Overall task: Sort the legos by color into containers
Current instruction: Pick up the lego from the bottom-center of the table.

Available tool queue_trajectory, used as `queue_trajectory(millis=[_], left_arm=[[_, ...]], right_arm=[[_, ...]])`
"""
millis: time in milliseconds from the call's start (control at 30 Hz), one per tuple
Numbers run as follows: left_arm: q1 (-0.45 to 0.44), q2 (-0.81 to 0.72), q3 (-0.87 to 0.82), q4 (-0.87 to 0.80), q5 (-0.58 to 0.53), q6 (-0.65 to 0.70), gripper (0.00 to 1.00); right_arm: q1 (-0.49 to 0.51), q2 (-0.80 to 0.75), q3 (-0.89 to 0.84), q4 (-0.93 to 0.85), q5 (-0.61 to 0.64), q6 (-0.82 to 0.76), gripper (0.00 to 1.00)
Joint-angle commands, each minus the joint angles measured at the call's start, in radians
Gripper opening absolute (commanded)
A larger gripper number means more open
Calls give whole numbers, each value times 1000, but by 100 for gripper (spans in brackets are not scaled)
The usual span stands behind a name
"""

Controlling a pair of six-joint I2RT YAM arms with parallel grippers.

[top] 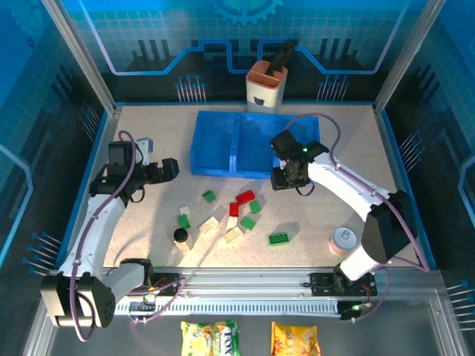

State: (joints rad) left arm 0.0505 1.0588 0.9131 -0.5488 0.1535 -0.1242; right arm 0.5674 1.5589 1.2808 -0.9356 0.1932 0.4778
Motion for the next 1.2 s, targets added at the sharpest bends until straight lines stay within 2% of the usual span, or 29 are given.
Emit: queue_trajectory(millis=[0, 367, 533, 667, 900, 1167], left_arm=[[5, -20, -12, -2, 31, -1, 99], [5, -23, -13, 0, 44, -3, 99], [5, -21, -14, 3, 47, -4, 99], [5, -25, -16, 1, 41, -5, 99], [5, -25, -17, 3, 38, 0, 99], [5, -26, -18, 3, 35, 0, 99]], right_arm=[[55, -68, -70, -42, -1, 110, 52], [235, -152, -243, -50, -13, 291, 54], [305, -141, -295, -22, -39, 345, 59], [327, -125, -333, 12, -54, 376, 67], [343, -85, -372, 79, -78, 402, 85], [347, -39, -419, 121, -89, 418, 89]])
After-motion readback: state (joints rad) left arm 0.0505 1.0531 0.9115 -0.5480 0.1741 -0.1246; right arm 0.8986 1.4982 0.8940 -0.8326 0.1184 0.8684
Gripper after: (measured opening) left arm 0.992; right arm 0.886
